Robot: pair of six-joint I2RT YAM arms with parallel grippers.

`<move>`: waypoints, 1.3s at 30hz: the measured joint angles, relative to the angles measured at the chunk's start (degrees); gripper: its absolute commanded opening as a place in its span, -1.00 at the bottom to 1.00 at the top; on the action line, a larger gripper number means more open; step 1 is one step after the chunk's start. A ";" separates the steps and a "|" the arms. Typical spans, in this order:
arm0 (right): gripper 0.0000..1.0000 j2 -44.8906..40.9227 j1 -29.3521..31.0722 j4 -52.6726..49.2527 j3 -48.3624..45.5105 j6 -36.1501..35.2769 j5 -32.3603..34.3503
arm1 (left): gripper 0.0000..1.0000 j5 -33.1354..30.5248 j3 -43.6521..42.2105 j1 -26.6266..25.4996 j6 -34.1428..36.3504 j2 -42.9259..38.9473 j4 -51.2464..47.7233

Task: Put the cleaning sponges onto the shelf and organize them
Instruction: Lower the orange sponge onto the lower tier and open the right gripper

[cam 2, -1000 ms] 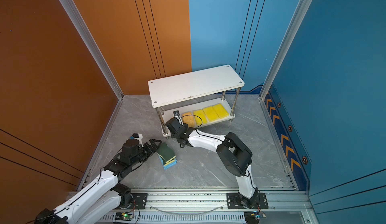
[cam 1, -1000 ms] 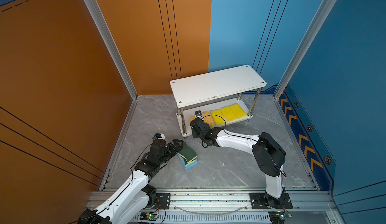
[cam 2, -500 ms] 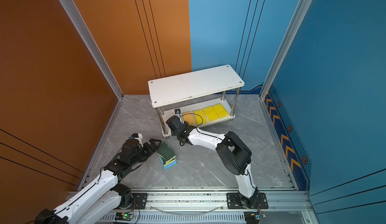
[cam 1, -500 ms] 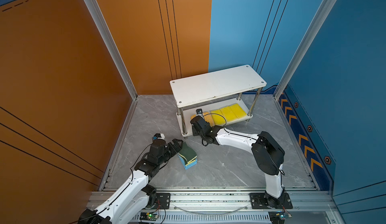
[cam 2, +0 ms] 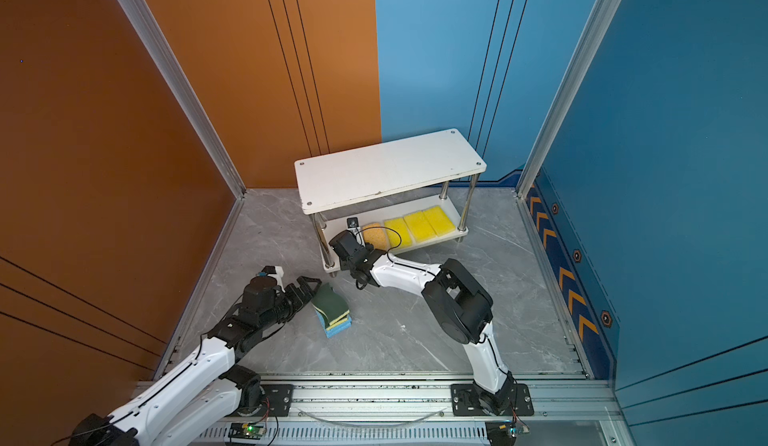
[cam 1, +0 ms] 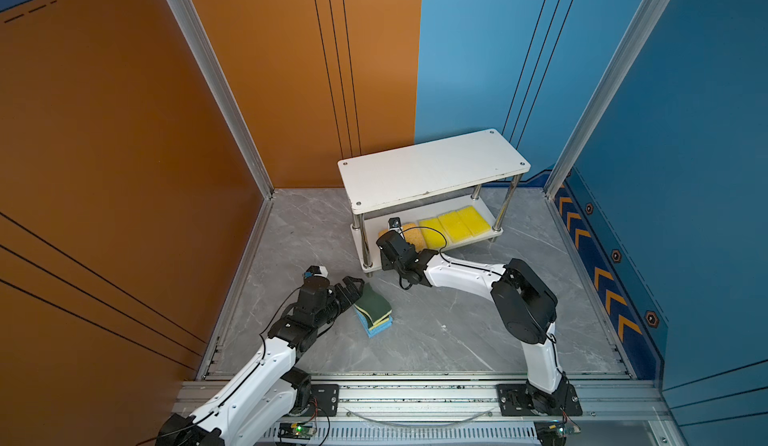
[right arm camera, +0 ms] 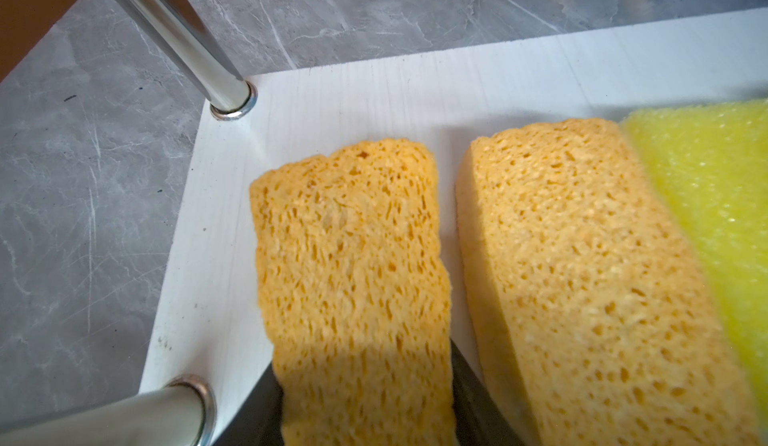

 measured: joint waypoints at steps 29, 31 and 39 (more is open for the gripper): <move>-0.87 1.16 -0.96 0.55 1.18 1.01 -1.75 | 0.95 0.15 0.00 0.22 0.00 -0.02 -0.04; -0.83 1.31 -1.03 0.81 1.36 1.01 -1.73 | 0.95 0.15 0.00 0.26 0.00 -0.02 -0.04; -0.81 1.75 -1.07 1.36 1.70 1.03 -1.73 | 0.95 0.15 0.00 0.35 0.00 -0.02 -0.04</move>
